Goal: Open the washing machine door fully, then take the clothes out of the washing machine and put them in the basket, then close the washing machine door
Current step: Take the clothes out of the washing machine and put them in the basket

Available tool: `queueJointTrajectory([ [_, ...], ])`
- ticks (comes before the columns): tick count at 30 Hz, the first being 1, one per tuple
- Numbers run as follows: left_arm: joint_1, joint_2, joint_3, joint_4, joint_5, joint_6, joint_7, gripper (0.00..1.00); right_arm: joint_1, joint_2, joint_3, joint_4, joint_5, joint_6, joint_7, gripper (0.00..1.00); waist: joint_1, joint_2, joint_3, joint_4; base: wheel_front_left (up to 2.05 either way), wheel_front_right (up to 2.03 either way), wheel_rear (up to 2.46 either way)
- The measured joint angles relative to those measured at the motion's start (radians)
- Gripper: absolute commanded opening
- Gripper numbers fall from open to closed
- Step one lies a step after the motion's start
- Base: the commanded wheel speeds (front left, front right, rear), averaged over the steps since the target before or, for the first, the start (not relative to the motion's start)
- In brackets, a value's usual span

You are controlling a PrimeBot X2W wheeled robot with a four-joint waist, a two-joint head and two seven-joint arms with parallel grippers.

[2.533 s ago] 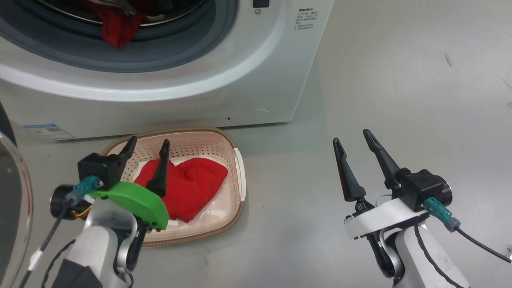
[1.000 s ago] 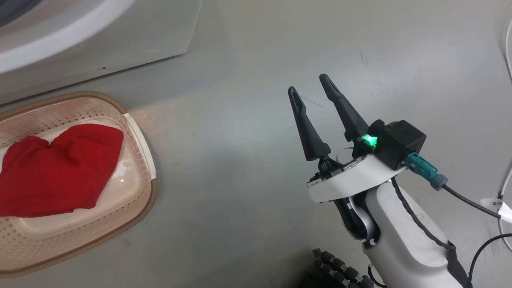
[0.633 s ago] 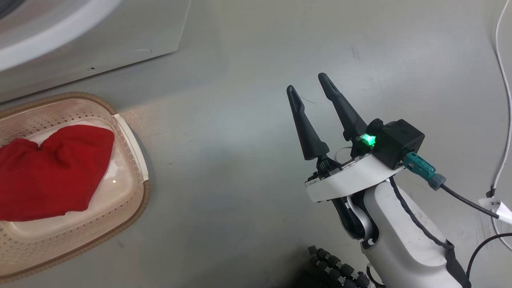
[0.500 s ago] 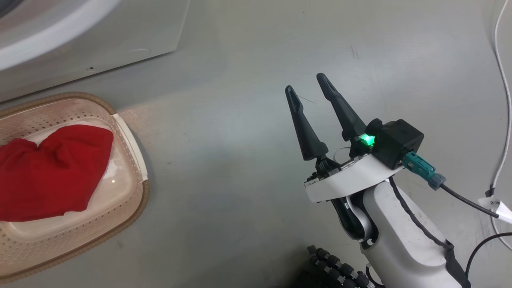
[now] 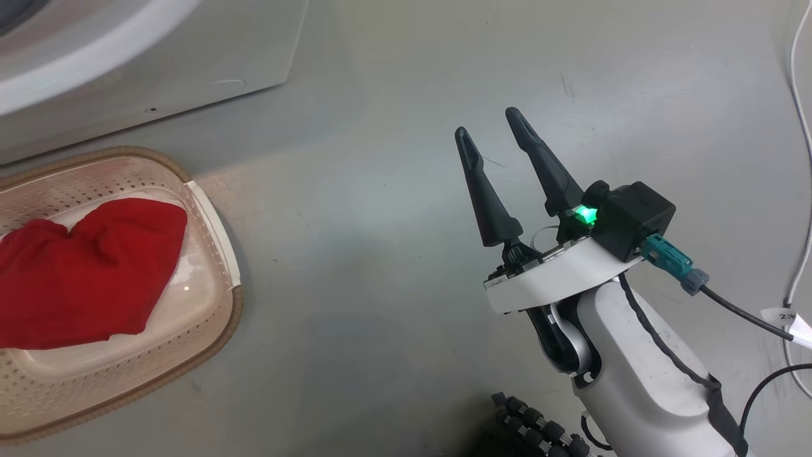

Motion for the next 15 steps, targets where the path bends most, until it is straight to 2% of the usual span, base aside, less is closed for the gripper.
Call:
queueJointTrajectory([
  [9, 0.000, -0.043, 0.005, -0.021, -0.020, -0.010, -0.120, 0.00, -0.001, 0.000, -0.009, 0.015, -0.017, 0.000, 0.000, 1.00, 0.0000, 0.0000, -0.024, 0.024, 0.00, 0.00, 0.00],
  [15, 0.016, -0.093, 0.029, -0.052, -0.061, -0.020, -0.237, 0.00, -0.001, 0.000, -0.022, 0.030, -0.035, 0.000, 0.000, 1.00, 0.0000, 0.0000, -0.046, 0.044, 0.00, 0.00, 0.00],
])
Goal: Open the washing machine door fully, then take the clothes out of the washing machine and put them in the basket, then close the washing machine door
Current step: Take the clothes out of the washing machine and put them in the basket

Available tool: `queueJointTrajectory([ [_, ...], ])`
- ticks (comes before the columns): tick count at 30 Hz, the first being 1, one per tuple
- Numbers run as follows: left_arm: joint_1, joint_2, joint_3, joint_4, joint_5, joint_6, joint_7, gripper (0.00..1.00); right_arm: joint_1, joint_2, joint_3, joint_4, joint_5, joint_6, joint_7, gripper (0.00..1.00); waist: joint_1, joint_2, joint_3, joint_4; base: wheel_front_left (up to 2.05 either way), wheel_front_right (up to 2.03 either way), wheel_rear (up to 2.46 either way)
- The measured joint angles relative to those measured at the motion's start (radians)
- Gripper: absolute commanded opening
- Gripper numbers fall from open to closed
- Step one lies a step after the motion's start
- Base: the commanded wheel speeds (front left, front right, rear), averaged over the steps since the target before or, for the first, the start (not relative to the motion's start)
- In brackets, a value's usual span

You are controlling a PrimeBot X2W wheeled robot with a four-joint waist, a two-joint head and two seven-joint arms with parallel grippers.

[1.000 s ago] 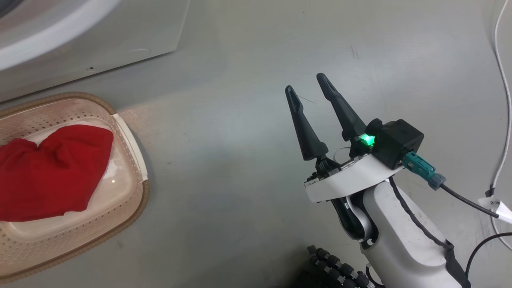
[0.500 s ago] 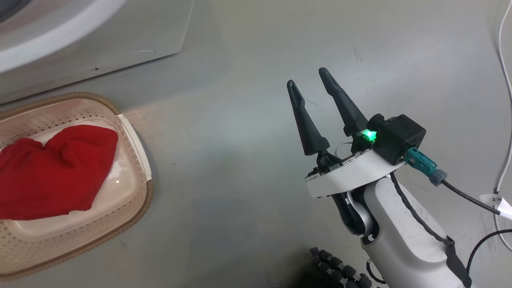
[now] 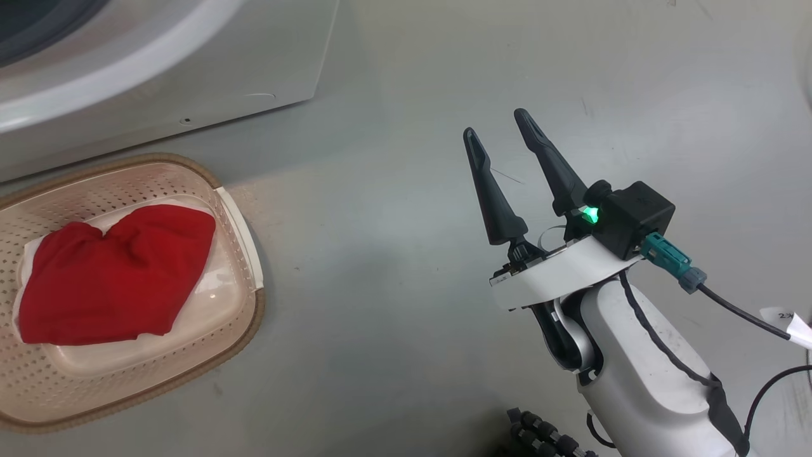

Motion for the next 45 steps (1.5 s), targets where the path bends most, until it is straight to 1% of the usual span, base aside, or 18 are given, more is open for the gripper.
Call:
queueJointTrajectory([
  [5, 0.069, -0.024, 0.038, -0.025, -0.028, -0.003, -0.095, 0.00, 0.000, 0.000, -0.001, 0.010, -0.020, 0.000, 0.000, 1.00, 0.0000, 0.0000, -0.024, 0.015, 0.00, 0.00, 0.00],
  [9, 0.120, -0.053, 0.047, -0.047, -0.049, -0.007, -0.172, 0.00, 0.000, -0.001, -0.016, 0.022, -0.029, 0.000, 0.000, 1.00, 0.0000, 0.0000, -0.044, 0.030, 0.00, 0.00, 0.00],
  [19, 0.245, -0.137, 0.038, -0.136, -0.057, -0.026, -0.334, 0.00, 0.029, -0.001, -0.052, 0.047, -0.062, -0.001, 0.000, 1.00, 0.0000, 0.0000, -0.102, 0.080, 0.00, 0.00, 0.00],
  [23, 0.286, -0.189, 0.026, -0.173, -0.066, -0.026, -0.387, 0.00, 0.043, -0.001, -0.085, 0.053, -0.081, -0.009, 0.000, 1.00, 0.0000, 0.0000, -0.122, 0.110, 0.00, 0.00, 0.00],
  [26, 0.338, -0.215, 0.019, -0.208, -0.066, -0.026, -0.438, 0.00, 0.051, -0.002, -0.097, 0.061, -0.089, -0.009, 0.000, 1.00, 0.0000, 0.0000, -0.149, 0.137, 0.00, 0.00, 0.00],
  [32, 0.372, -0.246, 0.010, -0.268, -0.072, -0.026, -0.464, 0.00, 0.075, -0.003, -0.122, 0.066, -0.092, -0.008, 0.000, 1.00, 0.0000, 0.0000, -0.186, 0.170, 0.00, 0.00, 0.00],
  [37, 0.409, -0.246, 0.010, -0.334, -0.061, -0.026, -0.469, 0.00, 0.095, -0.003, -0.128, 0.078, -0.092, -0.003, 0.000, 1.00, 0.0000, 0.0000, -0.230, 0.196, 0.00, 0.00, 0.00],
  [45, 0.418, -0.246, 0.012, -0.452, -0.045, -0.026, -0.474, 0.00, 0.142, -0.004, -0.135, 0.093, -0.090, 0.002, 0.000, 1.00, 0.0000, 0.0000, -0.300, 0.229, 0.00, 0.00, 0.00],
])
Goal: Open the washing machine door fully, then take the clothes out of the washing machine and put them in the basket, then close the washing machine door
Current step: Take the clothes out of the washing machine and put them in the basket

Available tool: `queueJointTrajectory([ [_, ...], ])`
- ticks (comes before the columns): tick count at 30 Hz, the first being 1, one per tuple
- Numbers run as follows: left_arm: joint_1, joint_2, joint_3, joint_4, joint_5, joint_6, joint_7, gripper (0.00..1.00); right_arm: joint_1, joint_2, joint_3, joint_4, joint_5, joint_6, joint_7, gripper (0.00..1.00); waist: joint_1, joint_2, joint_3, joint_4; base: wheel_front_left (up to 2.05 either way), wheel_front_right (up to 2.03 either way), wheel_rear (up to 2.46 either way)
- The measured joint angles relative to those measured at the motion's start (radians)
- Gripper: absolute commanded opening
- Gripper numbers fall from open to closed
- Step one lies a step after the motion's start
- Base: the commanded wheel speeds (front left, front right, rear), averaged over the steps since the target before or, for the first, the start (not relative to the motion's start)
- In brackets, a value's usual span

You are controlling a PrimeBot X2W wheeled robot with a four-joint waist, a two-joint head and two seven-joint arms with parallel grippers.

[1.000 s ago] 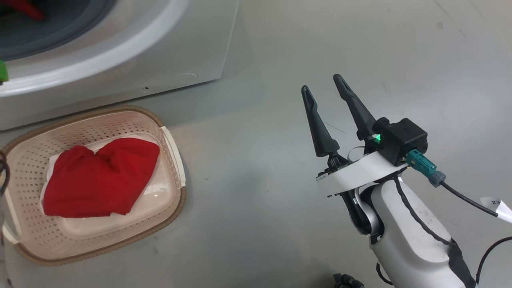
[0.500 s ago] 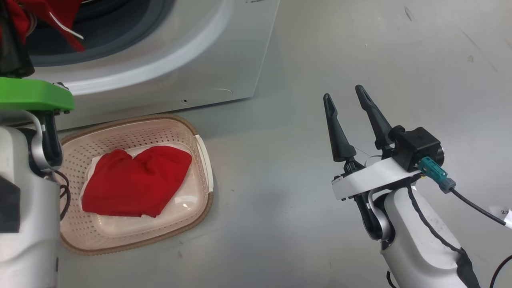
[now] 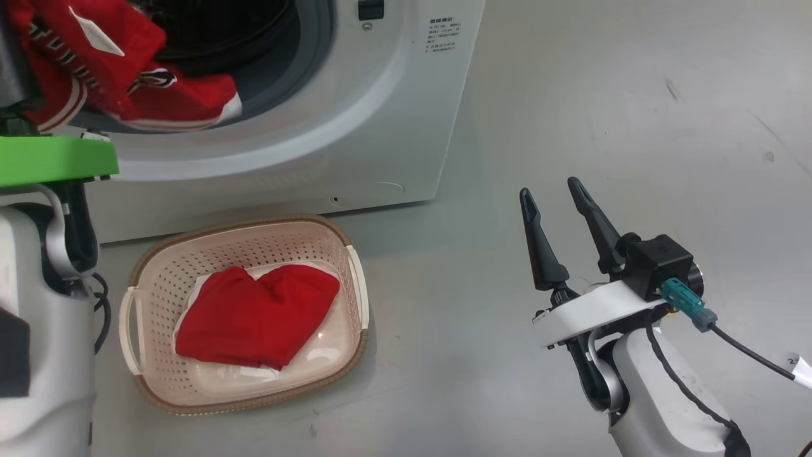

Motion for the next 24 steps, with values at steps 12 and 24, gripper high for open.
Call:
queueJointTrajectory([
  [12, 0.090, 0.000, -0.007, -0.183, 0.053, 0.012, -0.007, 0.00, 0.058, 0.000, -0.005, 0.019, 0.003, 0.008, 0.000, 1.00, 0.0000, 0.0000, -0.089, 0.016, 0.00, 0.00, 0.00],
  [24, 0.307, -0.027, -0.032, -0.291, 0.061, 0.038, 0.002, 0.00, 0.088, 0.000, -0.018, 0.018, -0.012, 0.009, 0.000, 1.00, 0.0000, 0.0000, -0.139, 0.035, 0.00, 0.00, 0.00],
])
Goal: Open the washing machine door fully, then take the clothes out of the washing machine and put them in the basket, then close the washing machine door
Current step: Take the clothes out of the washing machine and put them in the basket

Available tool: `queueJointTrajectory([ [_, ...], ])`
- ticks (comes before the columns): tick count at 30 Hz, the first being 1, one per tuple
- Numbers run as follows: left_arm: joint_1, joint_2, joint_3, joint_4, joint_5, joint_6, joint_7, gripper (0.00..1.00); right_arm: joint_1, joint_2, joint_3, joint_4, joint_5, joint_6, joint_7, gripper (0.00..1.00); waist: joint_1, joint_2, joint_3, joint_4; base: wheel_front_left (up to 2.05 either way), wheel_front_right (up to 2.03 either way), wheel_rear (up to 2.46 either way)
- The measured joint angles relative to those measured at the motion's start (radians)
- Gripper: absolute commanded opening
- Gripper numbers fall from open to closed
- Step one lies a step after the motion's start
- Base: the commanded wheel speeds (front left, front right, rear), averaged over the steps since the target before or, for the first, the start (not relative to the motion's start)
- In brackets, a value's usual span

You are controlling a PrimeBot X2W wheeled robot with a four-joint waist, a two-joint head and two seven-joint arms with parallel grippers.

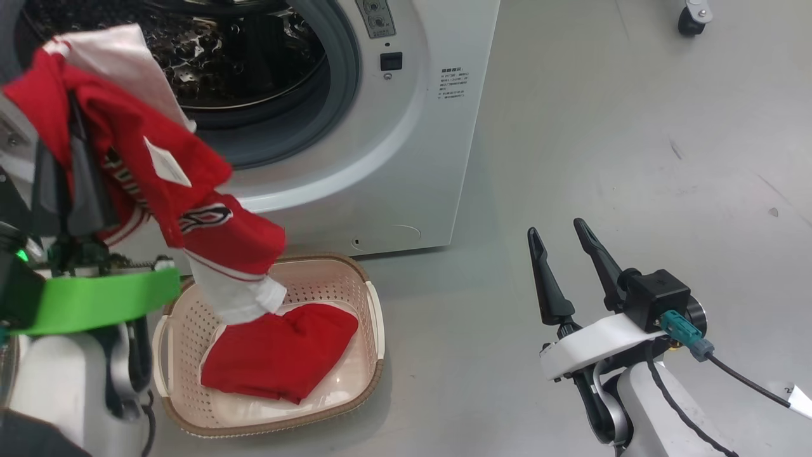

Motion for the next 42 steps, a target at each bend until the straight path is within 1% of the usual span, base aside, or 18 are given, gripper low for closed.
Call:
queueJointTrajectory([
  [4, 0.090, -0.024, -0.011, 0.003, -0.001, 0.009, 0.010, 0.00, 0.013, 0.000, -0.006, 0.000, -0.004, 0.000, 0.000, 1.00, -0.0001, 0.0000, -0.012, 0.005, 0.00, 0.00, 0.00],
  [8, 0.174, -0.037, -0.013, 0.013, -0.006, 0.018, 0.035, 0.00, 0.020, 0.001, -0.005, -0.001, -0.010, 0.008, 0.000, 1.00, 0.0000, 0.0000, -0.019, 0.009, 0.00, 0.00, 0.00],
  [14, 0.278, -0.055, -0.022, 0.066, -0.031, 0.026, 0.058, 0.00, 0.025, 0.000, 0.001, -0.006, -0.021, 0.009, 0.000, 1.00, 0.0000, 0.0000, -0.013, 0.007, 0.00, 0.00, 0.00],
  [18, 0.321, -0.061, -0.028, 0.123, -0.049, 0.027, 0.083, 0.00, 0.024, 0.001, 0.009, -0.020, -0.022, 0.017, 0.000, 1.00, 0.0000, 0.0000, 0.005, -0.001, 0.00, 0.00, 0.00],
  [20, 0.335, -0.068, -0.030, 0.155, -0.075, 0.027, 0.096, 0.00, 0.024, 0.001, 0.011, -0.027, -0.022, 0.017, 0.000, 1.00, 0.0000, 0.0000, 0.017, -0.005, 0.00, 0.00, 0.00],
  [30, 0.329, -0.071, -0.011, 0.283, -0.136, 0.027, 0.146, 0.00, -0.002, 0.001, 0.012, -0.075, -0.022, 0.016, 0.000, 1.00, 0.0000, 0.0000, 0.104, -0.035, 0.00, 0.00, 0.00],
  [36, 0.228, -0.068, 0.021, 0.328, -0.161, 0.026, 0.166, 0.00, -0.032, 0.001, 0.006, -0.106, -0.022, 0.006, 0.000, 1.00, 0.0000, 0.0000, 0.176, -0.060, 0.00, 0.00, 0.00],
  [38, 0.195, -0.063, 0.033, 0.341, -0.162, 0.026, 0.167, 0.00, -0.039, 0.001, 0.002, -0.117, -0.019, 0.004, 0.000, 1.00, 0.0000, 0.0000, 0.203, -0.069, 0.00, 0.00, 0.00],
  [39, 0.180, -0.060, 0.038, 0.351, -0.162, 0.026, 0.167, 0.00, -0.045, 0.001, 0.001, -0.123, -0.019, -0.003, 0.000, 1.00, 0.0000, 0.0000, 0.216, -0.073, 0.00, 0.00, 0.00],
  [42, 0.152, -0.050, 0.048, 0.366, -0.162, 0.026, 0.167, 0.00, -0.059, 0.001, -0.004, -0.135, -0.018, -0.005, 0.000, 1.00, 0.0000, 0.0000, 0.243, -0.082, 0.00, 0.00, 0.00],
])
